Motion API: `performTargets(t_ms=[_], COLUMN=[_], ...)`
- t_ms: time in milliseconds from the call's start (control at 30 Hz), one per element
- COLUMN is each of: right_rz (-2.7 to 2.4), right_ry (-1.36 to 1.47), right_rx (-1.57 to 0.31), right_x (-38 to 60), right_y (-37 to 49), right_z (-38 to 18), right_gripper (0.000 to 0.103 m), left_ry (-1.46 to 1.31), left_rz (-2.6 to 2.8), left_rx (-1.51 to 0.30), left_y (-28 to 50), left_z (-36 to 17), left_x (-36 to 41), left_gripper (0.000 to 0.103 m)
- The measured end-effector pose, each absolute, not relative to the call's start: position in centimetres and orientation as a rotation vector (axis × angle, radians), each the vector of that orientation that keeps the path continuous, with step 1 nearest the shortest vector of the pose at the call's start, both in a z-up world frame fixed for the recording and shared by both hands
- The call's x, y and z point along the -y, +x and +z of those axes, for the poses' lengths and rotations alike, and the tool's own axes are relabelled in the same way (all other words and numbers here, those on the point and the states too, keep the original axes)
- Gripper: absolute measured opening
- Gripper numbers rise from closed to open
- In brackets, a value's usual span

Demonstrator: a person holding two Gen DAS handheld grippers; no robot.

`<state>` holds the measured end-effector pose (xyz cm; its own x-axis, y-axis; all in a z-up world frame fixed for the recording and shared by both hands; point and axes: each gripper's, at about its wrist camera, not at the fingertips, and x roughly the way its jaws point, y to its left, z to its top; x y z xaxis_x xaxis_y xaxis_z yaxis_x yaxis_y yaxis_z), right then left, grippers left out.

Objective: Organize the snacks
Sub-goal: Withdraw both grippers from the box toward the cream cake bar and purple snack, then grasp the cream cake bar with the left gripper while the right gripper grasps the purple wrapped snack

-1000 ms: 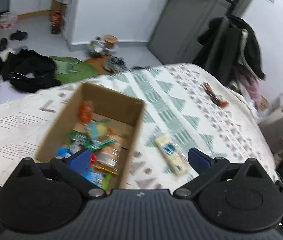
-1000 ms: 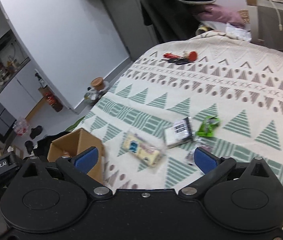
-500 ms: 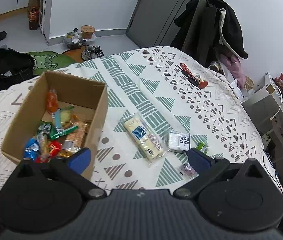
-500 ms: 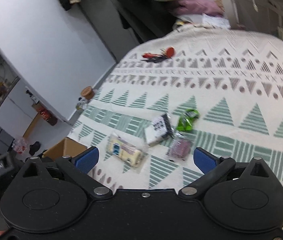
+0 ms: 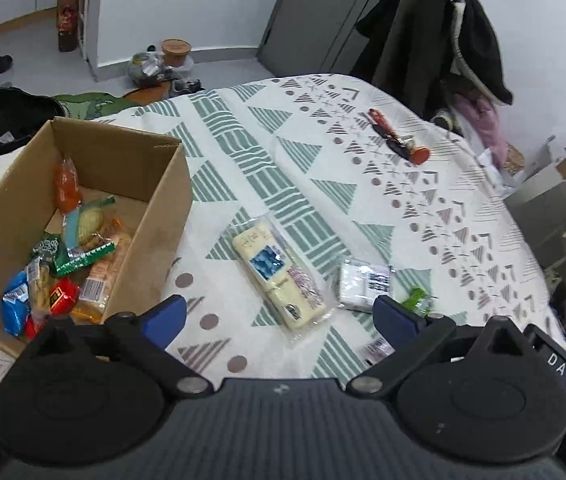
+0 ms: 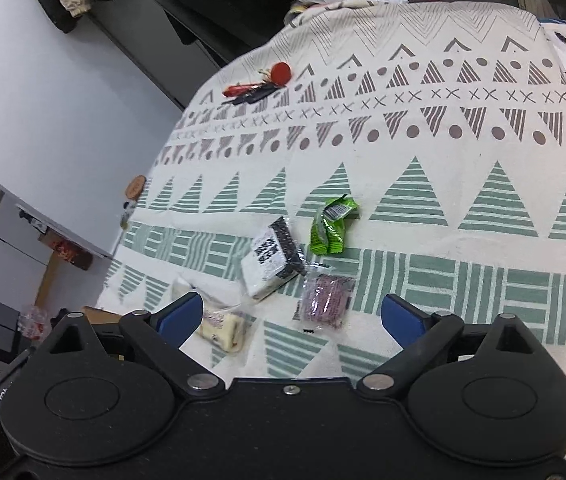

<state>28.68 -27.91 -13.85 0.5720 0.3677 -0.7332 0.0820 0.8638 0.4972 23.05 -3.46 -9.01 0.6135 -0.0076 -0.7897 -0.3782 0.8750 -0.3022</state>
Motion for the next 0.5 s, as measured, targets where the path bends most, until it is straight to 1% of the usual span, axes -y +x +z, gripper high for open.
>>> performTargets(t_ms=[200, 500], right_rz=[0.155, 0.140], right_ry=[0.540, 0.526], right_rx=[-1.021, -1.070], right_x=[27.7, 27.3], right_y=[30.3, 31.7], right_z=[-15.7, -17.2], right_gripper=[0.089, 0.087], left_ry=[-0.495, -0.497], left_rz=[0.228, 0.236], left_rx=[-0.900, -0.943], left_y=[24.7, 27.6], left_z=[-10.8, -13.3], left_x=[3.6, 4.4], left_gripper=[0.100, 0.090])
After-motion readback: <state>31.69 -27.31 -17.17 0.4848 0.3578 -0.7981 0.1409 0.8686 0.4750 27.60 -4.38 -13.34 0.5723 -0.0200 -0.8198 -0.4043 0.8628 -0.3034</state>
